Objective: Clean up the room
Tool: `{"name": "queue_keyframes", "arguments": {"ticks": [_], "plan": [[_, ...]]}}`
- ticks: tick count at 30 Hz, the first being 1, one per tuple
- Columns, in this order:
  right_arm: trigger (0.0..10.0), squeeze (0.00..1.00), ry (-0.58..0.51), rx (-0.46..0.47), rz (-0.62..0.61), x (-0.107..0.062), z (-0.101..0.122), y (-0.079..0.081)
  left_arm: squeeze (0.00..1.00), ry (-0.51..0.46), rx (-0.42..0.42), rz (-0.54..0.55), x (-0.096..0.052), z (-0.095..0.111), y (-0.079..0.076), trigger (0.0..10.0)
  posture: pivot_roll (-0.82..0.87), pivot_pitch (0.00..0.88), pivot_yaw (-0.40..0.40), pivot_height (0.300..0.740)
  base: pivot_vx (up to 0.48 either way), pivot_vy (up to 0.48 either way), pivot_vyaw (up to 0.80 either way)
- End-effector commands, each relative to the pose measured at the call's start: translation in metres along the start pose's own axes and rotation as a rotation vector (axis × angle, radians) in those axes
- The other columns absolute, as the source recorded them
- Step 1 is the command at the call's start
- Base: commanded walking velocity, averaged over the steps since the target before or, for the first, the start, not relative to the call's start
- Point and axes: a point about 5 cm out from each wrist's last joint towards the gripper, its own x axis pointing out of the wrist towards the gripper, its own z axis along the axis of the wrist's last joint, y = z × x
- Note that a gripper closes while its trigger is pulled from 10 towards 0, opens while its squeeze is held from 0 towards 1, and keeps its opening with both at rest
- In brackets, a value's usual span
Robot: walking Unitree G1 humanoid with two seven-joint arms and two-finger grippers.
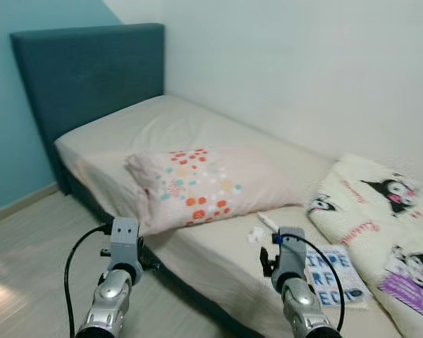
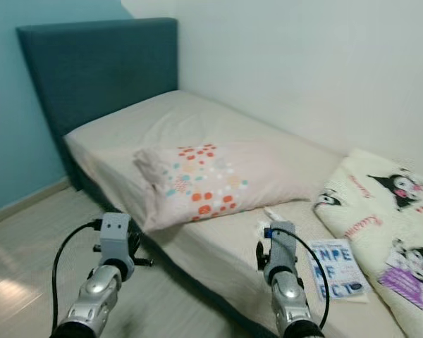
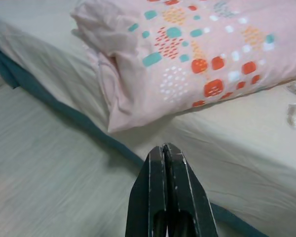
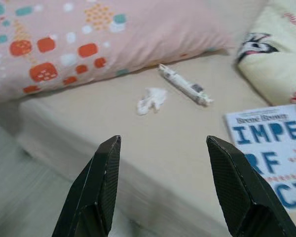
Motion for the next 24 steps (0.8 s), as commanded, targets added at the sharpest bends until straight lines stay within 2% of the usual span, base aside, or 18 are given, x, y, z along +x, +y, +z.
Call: {"name": "queue_keyframes", "arguments": {"ticks": [1, 5, 6, 24], "plan": [[10.0, 0.0, -0.02, -0.01, -0.005, 0.0, 0.002, -0.001, 0.0, 0.024, 0.025, 0.025, 0.002, -0.001, 0.0, 10.0, 0.01, 0.0, -0.107, 0.74, 0.0, 0.0, -0.8], [10.0, 0.0, -0.026, -0.014, -0.01, 0.0, 0.002, -0.002, 0.0, 0.02, 0.009, 0.006, 0.003, 0.0, -0.001, 10.0, 0.0, 0.0, -0.106, 0.74, 0.0, 0.0, -0.8], [10.0, 0.0, -0.038, -0.011, -0.014, -0.001, 0.004, -0.002, 0.0, 0.002, -0.032, -0.028, 0.003, 0.002, -0.005, 10.0, 0.0, 0.0, -0.103, 0.74, 0.0, 0.0, -0.8], [10.0, 0.0, -0.055, 0.013, -0.026, -0.003, 0.003, 0.0, 0.0, -0.051, -0.042, -0.084, 0.003, 0.011, -0.011, 10.0, 0.0, 0.0, -0.092, 0.74, 0.0, 0.0, -0.8]]}}
